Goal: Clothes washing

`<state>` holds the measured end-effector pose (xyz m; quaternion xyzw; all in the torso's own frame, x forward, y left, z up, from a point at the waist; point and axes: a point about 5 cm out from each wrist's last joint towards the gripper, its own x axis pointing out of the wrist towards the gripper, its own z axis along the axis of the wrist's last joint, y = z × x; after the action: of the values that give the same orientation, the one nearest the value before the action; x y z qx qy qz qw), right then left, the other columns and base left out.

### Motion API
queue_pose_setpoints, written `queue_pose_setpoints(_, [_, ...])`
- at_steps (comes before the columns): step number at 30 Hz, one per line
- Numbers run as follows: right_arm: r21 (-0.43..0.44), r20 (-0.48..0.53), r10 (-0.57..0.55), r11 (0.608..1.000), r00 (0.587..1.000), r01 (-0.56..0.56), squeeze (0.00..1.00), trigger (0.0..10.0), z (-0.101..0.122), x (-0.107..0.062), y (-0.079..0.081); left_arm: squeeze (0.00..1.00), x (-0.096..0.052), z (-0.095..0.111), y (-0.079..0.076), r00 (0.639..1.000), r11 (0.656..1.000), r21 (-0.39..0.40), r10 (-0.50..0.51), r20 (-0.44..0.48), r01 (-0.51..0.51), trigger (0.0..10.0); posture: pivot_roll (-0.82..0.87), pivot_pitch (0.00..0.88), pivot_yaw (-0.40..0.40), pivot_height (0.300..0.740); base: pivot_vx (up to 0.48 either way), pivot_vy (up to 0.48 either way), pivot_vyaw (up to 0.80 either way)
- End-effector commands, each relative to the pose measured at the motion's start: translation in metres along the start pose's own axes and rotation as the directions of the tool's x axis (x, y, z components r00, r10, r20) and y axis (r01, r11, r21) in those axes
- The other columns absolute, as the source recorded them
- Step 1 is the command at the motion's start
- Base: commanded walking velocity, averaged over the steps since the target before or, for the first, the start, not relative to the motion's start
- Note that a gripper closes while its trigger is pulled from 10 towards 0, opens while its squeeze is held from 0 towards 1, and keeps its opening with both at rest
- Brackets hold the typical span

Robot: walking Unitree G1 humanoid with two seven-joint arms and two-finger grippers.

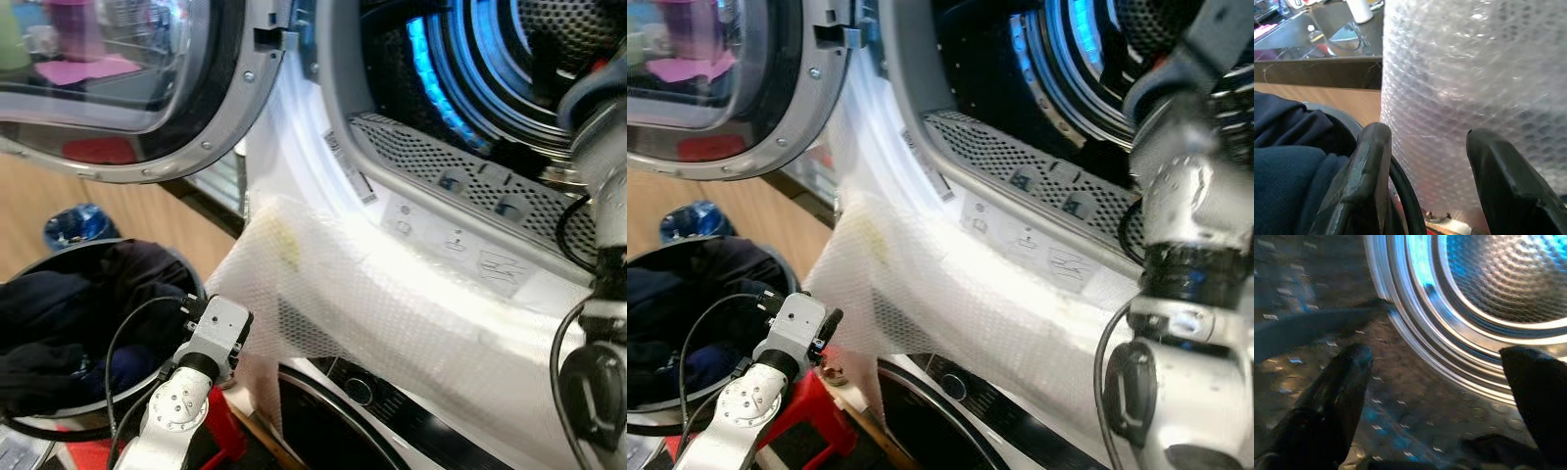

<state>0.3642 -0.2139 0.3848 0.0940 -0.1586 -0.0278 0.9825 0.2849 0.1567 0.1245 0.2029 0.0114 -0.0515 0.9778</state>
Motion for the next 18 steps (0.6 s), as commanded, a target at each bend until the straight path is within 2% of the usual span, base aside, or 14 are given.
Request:
queue_pose_setpoints(1, [-0.005, 0.028, 0.030, 1.000, 0.999, -0.030, 0.00, 10.0, 0.000, -0.010, 0.000, 0.00, -0.001, -0.001, -0.003, 1.000, 1.000, -0.012, -0.001, -0.009, 0.001, 10.0, 0.27, 0.130, -0.165, 0.740, 0.000, 0.000, 0.00])
queue_pose_setpoints(2, [0.023, 0.065, 0.083, 0.996, 0.994, -0.084, 0.00, 10.0, -0.011, -0.026, -0.002, 0.00, -0.003, 0.001, 0.000, 0.999, 0.999, -0.024, 0.031, 0.011, -0.030, 10.0, 0.28, 0.130, -0.177, 0.740, 0.000, 0.000, 0.00])
queue_pose_setpoints(3, [0.057, 0.110, 0.077, 0.995, 0.991, -0.084, 0.00, 10.0, -0.013, -0.034, -0.006, 0.00, -0.004, 0.002, 0.001, 0.999, 0.999, -0.029, 0.047, 0.022, -0.046, 10.0, 0.28, 0.130, -0.181, 0.740, 0.000, 0.000, 0.00])
queue_pose_setpoints(4, [0.074, 0.128, 0.045, 0.996, 0.991, -0.054, 0.00, 10.0, -0.015, -0.040, -0.012, 0.00, -0.005, 0.003, 0.002, 0.998, 0.998, -0.033, 0.061, 0.027, -0.060, 10.0, 0.28, 0.130, -0.181, 0.740, 0.000, 0.000, 0.00])
queue_pose_setpoints(5, [0.042, 0.115, -0.067, 0.997, 0.991, 0.063, 0.00, 10.0, -0.023, -0.047, -0.026, 0.00, -0.006, 0.003, 0.004, 0.996, 0.996, -0.041, 0.082, 0.024, -0.081, 10.0, 0.28, 0.130, -0.181, 0.740, 0.000, 0.000, 0.00])
queue_pose_setpoints(6, [0.028, 0.117, -0.108, 0.994, 0.987, 0.106, 0.00, 10.0, -0.025, -0.048, -0.031, 0.00, -0.007, 0.003, 0.003, 0.996, 0.996, -0.042, 0.082, 0.023, -0.081, 10.0, 0.28, 0.137, -0.182, 0.740, 0.000, 0.000, 0.00])
queue_pose_setpoints(7, [0.028, 0.117, -0.108, 0.994, 0.987, 0.106, 0.00, 10.0, -0.025, -0.048, -0.031, 0.00, -0.007, 0.003, 0.003, 0.996, 0.996, -0.042, 0.082, 0.023, -0.081, 10.0, 0.28, 0.137, -0.182, 0.740, 0.000, 0.000, 0.00])
queue_pose_setpoints(8, [-0.005, 0.156, -0.147, 0.989, 0.977, 0.150, 0.00, 10.0, -0.025, -0.053, -0.035, 0.00, -0.007, 0.003, 0.001, 0.997, 0.997, -0.038, 0.070, 0.025, -0.069, 10.0, 0.29, 0.137, -0.185, 0.740, 0.000, 0.000, 0.00])
queue_pose_setpoints(10, [-0.002, 0.203, -0.182, 0.983, 0.962, 0.186, 0.00, 10.0, -0.025, -0.059, -0.037, 0.00, -0.008, 0.005, 0.000, 0.997, 0.998, -0.030, 0.060, 0.038, -0.059, 10.0, 0.29, 0.137, -0.185, 0.740, 0.000, 0.000, 0.00])
queue_pose_setpoints(12, [0.015, 0.218, -0.182, 0.983, 0.959, 0.183, 0.00, 10.0, -0.025, -0.062, -0.037, 0.00, -0.008, 0.005, 0.000, 0.997, 0.998, -0.029, 0.063, 0.041, -0.062, 10.0, 0.29, 0.137, -0.185, 0.740, 0.000, 0.000, 0.00])
queue_pose_setpoints(15, [0.110, 0.275, -0.108, 0.991, 0.955, 0.081, 0.00, 10.0, -0.036, -0.085, -0.024, 0.00, -0.011, 0.009, 0.010, 0.992, 0.994, -0.038, 0.106, 0.075, -0.104, 10.0, 0.30, 0.144, -0.181, 0.740, 0.000, 0.000, 0.00])
queue_pose_setpoints(18, [0.033, 0.348, 0.034, 0.998, 0.937, -0.049, 0.00, 10.0, -0.030, -0.097, -0.006, 0.00, -0.012, 0.015, 0.013, 0.985, 0.991, -0.045, 0.132, 0.114, -0.127, 10.0, 0.29, 0.147, -0.182, 0.740, 0.000, 0.000, 0.00])
